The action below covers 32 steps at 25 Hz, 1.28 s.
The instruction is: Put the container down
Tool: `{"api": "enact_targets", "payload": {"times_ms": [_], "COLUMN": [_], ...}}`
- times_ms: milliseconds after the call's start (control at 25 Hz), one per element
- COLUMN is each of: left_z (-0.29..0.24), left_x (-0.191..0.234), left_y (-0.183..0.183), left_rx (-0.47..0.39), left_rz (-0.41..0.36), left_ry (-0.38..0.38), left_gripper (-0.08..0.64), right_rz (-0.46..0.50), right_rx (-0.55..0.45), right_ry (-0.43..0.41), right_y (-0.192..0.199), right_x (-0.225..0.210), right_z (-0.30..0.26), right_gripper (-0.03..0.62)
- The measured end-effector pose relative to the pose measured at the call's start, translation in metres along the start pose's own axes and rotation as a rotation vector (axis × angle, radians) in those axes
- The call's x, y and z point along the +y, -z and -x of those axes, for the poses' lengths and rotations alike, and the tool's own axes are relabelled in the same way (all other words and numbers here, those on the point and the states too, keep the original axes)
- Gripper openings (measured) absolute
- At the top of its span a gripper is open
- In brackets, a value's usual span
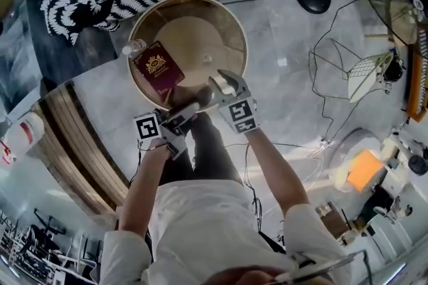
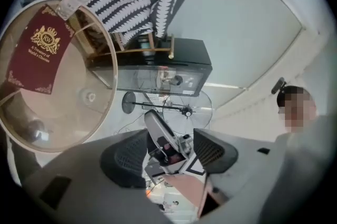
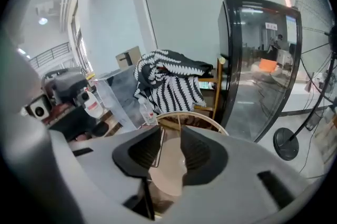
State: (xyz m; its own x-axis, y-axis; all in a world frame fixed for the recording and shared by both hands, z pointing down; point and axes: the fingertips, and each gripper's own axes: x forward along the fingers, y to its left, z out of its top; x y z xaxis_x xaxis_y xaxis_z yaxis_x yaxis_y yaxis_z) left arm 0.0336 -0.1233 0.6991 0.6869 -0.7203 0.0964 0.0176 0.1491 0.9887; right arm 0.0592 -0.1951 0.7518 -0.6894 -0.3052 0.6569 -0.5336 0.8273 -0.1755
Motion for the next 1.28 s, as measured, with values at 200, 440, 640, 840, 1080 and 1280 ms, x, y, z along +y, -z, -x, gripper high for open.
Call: {"api": "enact_targets", "payload": {"times_ms": [200, 440, 640, 840, 1080, 1280], "left_z": [0.010, 0.037, 0.071, 0.102, 0.147, 0.180], "left_x": [-0.055, -0.124, -0.152, -0.175, -0.194, -0.208], "left_y": [0.011, 0.011, 0.020, 0.029, 0.043, 0.057], "left_rx": [0.015, -0.011, -0.027, -0.024, -0.019, -0.014], "left_rz": [-0.177, -0.399, -0.569, -0.708, -0.816, -0.929], "left_ry": [-0.048, -0.093, -0.151, -0.193, -0.205, -0.239], "left_gripper": [0.219, 0.150, 0.086, 0.040, 0.023, 0.020], "right_rz": [-0.022, -0.008, -0.022, -0.011, 0.001, 0.000], "right_rx": [-0.025, -0.064, -0.106, -0.146, -0.185, -0.206], "right_ry": [0.000, -0.018, 0.023, 0.081, 0.160, 0.217], "right_y": [-0.036, -0.067, -0.088, -0.102, -0.110, -0.109], "right_x": [0.020, 0.061, 0.086, 0.109, 0.143, 0.169], "right_z": [0.067, 0.133, 0.175, 0.205, 0.241, 0.272], "right_gripper": [0.074, 0.035, 0.014, -0.005, -0.005, -0.005]}}
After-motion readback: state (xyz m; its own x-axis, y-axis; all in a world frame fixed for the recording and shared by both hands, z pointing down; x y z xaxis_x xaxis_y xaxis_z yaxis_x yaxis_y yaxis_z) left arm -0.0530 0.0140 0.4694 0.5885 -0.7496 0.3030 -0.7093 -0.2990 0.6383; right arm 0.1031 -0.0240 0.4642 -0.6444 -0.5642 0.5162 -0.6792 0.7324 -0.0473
